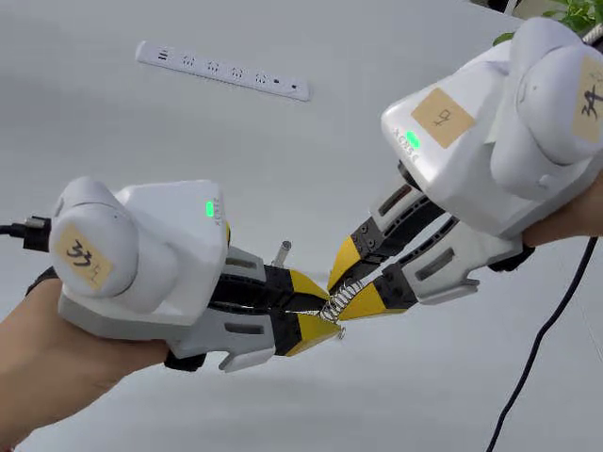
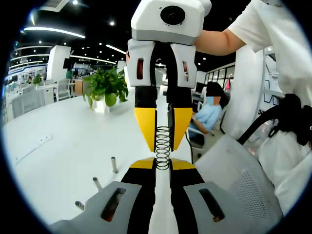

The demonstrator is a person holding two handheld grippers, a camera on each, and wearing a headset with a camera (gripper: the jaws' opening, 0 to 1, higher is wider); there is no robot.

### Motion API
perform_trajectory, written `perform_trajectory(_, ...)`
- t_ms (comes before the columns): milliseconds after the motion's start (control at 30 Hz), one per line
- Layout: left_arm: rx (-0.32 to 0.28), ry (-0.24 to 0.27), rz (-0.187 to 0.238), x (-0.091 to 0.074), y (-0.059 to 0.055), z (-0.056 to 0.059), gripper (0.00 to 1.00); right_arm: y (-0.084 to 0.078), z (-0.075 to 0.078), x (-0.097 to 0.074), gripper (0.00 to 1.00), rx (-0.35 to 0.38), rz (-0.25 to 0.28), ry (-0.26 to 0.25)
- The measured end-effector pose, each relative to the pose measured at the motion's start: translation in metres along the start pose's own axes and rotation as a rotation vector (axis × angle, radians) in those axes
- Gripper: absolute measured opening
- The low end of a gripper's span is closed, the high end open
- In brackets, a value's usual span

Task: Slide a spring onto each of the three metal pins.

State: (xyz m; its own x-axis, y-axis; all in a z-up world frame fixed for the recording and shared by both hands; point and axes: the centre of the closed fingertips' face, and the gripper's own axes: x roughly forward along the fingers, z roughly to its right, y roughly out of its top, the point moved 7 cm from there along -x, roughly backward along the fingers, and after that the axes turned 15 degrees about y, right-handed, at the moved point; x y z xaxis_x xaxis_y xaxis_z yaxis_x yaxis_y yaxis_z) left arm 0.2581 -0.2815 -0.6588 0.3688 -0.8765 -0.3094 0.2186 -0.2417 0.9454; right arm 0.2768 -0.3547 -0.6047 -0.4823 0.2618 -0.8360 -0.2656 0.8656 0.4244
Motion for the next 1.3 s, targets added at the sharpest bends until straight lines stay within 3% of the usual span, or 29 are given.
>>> perform_trajectory(1300,-0.027,0.004,0.008,-0.0059,-0.008,-0.0043,0.07,0.0078,0.0081,0.0054,0.06,0.014,-0.04,0.018)
